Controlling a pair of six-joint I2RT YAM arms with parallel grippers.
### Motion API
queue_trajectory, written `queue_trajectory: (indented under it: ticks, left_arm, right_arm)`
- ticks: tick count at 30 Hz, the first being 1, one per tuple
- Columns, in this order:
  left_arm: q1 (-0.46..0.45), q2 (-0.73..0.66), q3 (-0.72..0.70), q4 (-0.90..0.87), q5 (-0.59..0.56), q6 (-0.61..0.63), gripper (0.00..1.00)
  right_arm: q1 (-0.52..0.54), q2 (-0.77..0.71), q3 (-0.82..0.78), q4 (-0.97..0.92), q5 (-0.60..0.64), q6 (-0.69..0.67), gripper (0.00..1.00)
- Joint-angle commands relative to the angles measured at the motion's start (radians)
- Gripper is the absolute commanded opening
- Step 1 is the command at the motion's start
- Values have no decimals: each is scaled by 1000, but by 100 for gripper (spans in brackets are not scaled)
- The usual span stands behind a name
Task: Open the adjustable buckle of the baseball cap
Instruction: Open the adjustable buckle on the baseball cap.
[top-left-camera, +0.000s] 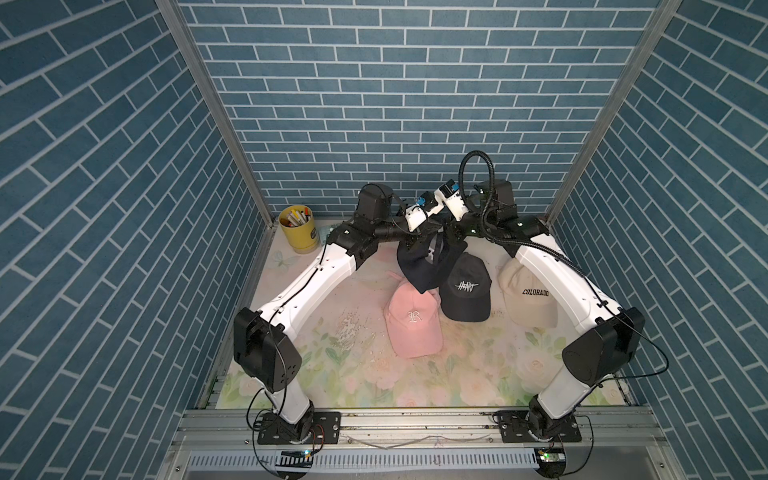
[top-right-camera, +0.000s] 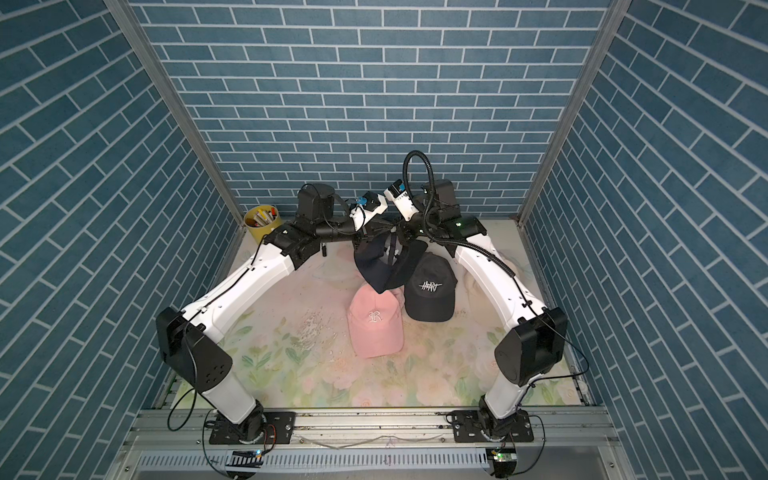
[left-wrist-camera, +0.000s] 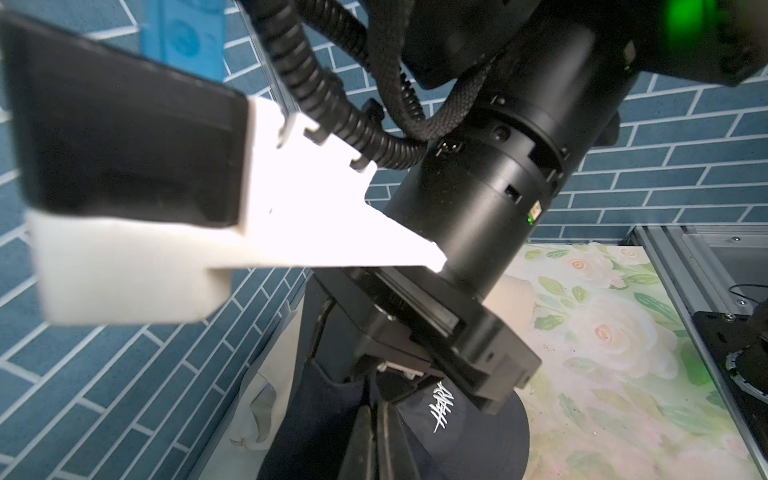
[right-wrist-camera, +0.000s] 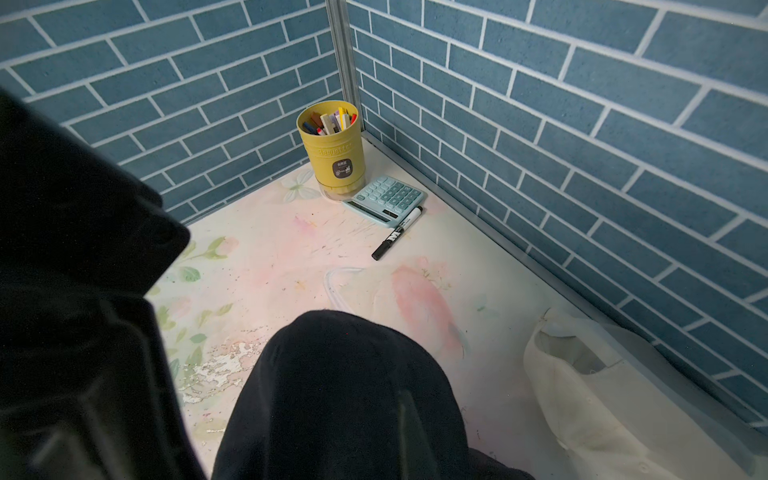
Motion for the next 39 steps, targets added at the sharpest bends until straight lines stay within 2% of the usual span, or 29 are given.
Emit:
queue_trajectory:
  ticks: [1, 8, 14, 22, 24, 26, 28, 29, 33, 35, 39]
  left_arm:
    - [-21, -55, -65, 3, -12, 12, 0]
    - [-37, -119, -162, 94, -40, -23, 0]
    - [-49, -155, -211, 126, -55, -45, 0]
    - [-55, -179, -261, 196, -92, -70, 0]
    - [-55, -179, -260, 207, -145, -84, 1]
    - [-45, -185, -278, 251, -180, -108, 34]
    - [-43, -196, -312, 301, -224, -120, 53]
    - [-43, -204, -332, 328, -250, -129, 59]
    - [-45, -235, -397, 431, -323, -175, 65]
    - [-52, -243, -435, 508, -406, -196, 68]
    - [-82, -207, -444, 621, -521, -192, 70]
  right_arm:
    - [-37, 16, 51, 27, 4, 78, 0]
    - [-55, 37, 64, 25, 4, 119, 0]
    - [-93, 43, 60, 49, 7, 213, 0]
    - [-95, 41, 53, 59, -14, 216, 0]
    - [-94, 37, 53, 59, -9, 217, 0]
    - [-95, 38, 69, 52, -12, 221, 0]
    - [-94, 41, 84, 52, -10, 241, 0]
    - [-94, 45, 99, 47, -1, 260, 0]
    - [-95, 79, 173, 19, 36, 404, 0]
    - [-90, 101, 203, 21, 27, 483, 0]
    - [-65, 126, 260, -10, 76, 530, 0]
